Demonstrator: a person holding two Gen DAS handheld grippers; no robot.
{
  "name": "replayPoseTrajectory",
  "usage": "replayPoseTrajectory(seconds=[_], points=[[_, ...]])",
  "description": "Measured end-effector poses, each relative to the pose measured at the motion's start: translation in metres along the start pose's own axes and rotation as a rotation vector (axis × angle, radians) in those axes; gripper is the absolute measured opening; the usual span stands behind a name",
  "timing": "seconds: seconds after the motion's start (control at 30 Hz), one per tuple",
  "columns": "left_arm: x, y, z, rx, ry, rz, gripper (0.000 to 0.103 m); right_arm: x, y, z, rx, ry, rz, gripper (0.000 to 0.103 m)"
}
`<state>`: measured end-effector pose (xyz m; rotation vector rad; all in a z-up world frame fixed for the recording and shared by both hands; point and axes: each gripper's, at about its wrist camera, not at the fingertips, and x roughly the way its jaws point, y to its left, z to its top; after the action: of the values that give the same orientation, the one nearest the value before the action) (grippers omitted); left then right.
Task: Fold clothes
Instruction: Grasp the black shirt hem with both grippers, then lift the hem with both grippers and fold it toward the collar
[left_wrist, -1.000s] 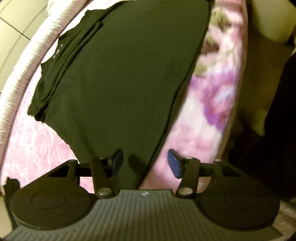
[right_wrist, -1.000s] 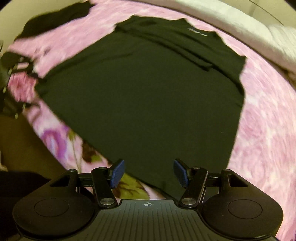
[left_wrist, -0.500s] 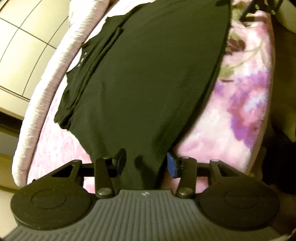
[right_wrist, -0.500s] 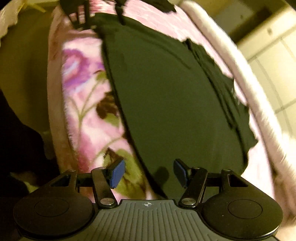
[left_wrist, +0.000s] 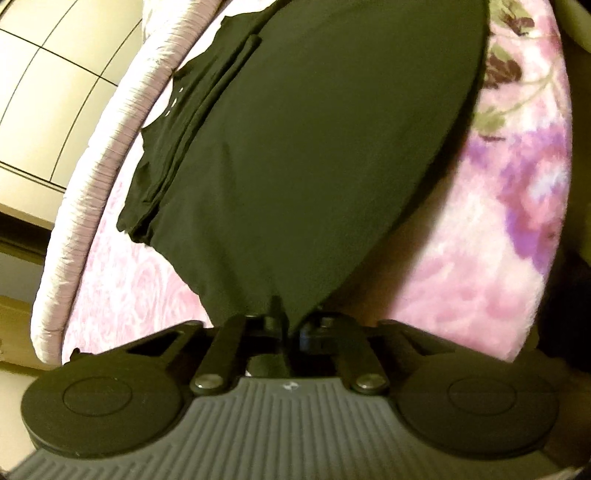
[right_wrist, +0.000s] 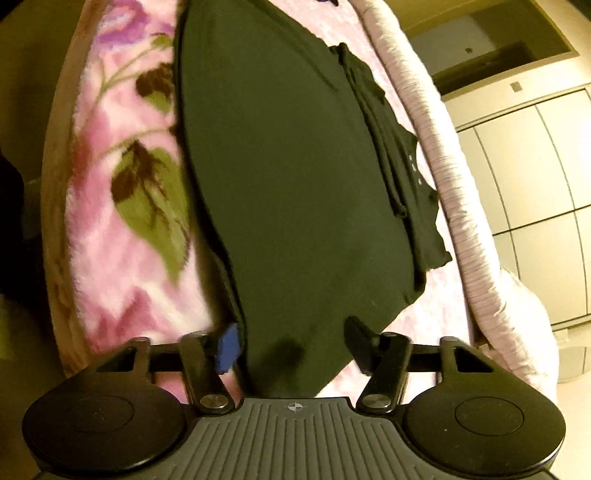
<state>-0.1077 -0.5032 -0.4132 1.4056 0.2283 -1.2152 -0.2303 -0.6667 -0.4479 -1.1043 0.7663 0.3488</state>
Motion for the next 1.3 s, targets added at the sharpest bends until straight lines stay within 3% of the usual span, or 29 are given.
replayPoseTrajectory(seconds=[0.03,0.07,0.37,0.57,0.8,0.9,1.1,1.3], points=[[-0.002,0.001,0.001,0.005,0.0,-0.006,0.005,0.001,-0.003,0.001,0.0,0.008,0.02,0.004],[-0.004,0.002,0.001,0.01,0.0,-0.011,0.004,0.002,-0.006,0.002,0.0,0.016,0.041,0.003],[-0.049,0.012,0.004,0.03,-0.013,-0.053,0.002,-0.038,-0.042,0.008,0.065,0.016,0.149,0.001],[-0.094,0.008,0.008,0.036,0.01,-0.125,0.002,-0.078,-0.056,0.008,0.1,0.032,0.222,0.001],[-0.174,-0.004,0.008,-0.016,0.067,-0.261,0.002,-0.149,-0.071,0.005,0.112,0.044,0.352,0.001],[-0.185,0.024,0.019,-0.067,0.059,-0.271,0.002,-0.167,-0.095,0.005,0.125,0.019,0.348,0.001],[-0.136,0.151,0.054,-0.176,-0.014,-0.245,0.003,-0.139,-0.188,0.028,0.126,-0.042,0.22,0.001],[-0.015,0.263,0.083,-0.245,-0.043,-0.375,0.003,-0.031,-0.277,0.073,0.14,0.002,0.185,0.001]])
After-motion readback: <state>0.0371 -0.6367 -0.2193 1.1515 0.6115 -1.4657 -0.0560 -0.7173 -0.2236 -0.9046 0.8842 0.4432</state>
